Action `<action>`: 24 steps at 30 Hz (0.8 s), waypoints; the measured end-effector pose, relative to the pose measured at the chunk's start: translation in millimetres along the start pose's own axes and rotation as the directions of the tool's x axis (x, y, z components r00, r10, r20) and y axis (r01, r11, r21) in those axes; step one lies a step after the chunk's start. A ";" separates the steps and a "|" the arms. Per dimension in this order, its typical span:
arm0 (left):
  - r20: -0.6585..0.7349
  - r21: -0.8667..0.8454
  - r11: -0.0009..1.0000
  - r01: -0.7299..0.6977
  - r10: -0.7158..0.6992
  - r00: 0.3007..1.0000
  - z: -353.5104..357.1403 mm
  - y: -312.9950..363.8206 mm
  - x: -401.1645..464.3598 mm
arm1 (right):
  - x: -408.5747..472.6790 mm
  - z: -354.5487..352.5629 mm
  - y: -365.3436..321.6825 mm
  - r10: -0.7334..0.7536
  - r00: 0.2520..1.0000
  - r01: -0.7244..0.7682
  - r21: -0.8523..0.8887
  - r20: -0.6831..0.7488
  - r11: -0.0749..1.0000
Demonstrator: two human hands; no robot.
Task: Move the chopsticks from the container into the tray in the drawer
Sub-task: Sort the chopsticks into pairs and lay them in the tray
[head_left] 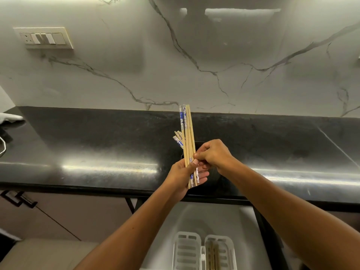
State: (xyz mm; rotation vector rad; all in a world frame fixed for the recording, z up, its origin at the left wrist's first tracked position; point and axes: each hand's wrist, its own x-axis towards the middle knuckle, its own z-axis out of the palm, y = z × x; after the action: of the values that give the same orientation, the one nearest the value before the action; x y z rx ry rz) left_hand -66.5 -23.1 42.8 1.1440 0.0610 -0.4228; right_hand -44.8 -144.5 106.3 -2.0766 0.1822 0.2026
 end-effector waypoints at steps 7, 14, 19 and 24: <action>-0.003 0.025 1.000 0.013 -0.013 1.000 -7.0 -6.5 -1.5 | 0.3 -2.7 -7.6 -0.285 0.938 0.266 -0.118 -0.196 0.957; 0.017 0.048 0.999 0.012 -0.013 1.000 -5.4 -10.3 -4.0 | 8.6 -10.0 -18.8 -0.349 0.904 0.332 -0.108 -0.248 0.937; 0.026 0.087 0.996 -0.003 0.000 1.000 -7.5 -12.1 -5.6 | 13.1 -12.7 -13.8 -0.264 0.942 0.265 -0.020 -0.207 0.964; 0.031 0.156 0.988 -0.018 0.013 0.999 -9.0 -12.1 -5.4 | 15.5 -14.1 -16.9 -0.304 0.912 0.313 -0.013 -0.276 0.950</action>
State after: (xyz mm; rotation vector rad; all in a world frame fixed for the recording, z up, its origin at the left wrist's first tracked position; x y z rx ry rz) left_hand -74.3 -17.7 29.8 1.2913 -0.0078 -0.4369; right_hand -25.1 -149.2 124.0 -2.0638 0.0213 -0.2825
